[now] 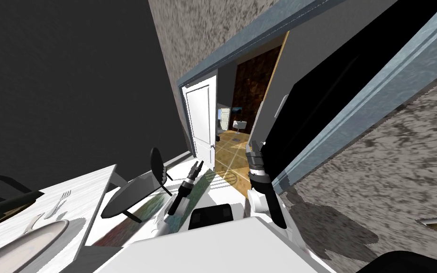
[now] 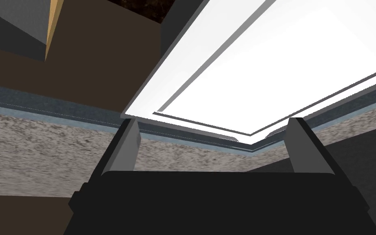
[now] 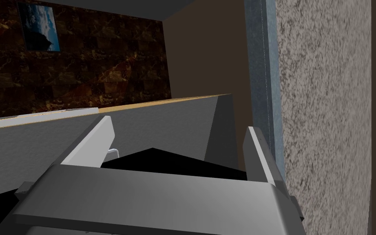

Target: Push the door open

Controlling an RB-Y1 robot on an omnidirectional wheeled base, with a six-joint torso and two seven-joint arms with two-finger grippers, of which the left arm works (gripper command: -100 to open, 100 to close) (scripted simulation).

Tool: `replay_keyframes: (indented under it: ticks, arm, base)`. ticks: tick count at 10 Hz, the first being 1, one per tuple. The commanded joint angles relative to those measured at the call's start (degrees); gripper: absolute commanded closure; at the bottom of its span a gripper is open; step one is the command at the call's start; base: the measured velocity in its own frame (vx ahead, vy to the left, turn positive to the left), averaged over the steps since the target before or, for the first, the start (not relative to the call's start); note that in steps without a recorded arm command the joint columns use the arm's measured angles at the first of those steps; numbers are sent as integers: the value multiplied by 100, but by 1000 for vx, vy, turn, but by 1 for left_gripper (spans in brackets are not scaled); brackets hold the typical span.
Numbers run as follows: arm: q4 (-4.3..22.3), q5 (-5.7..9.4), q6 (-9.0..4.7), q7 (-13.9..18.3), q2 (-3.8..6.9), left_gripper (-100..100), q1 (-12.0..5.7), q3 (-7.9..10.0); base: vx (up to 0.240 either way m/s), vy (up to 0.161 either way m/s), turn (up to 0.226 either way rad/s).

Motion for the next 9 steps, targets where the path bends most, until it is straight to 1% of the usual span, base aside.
replay_keyframes:
  ticks: [1,9]
  arm:
    - [223,-43,-63,-161,22,-100,-99,-44]
    - [1356,-244,-430,-902,97,-100,-574,-247]
  base:
    - [110,28,-8]
    - [98,24,-9]
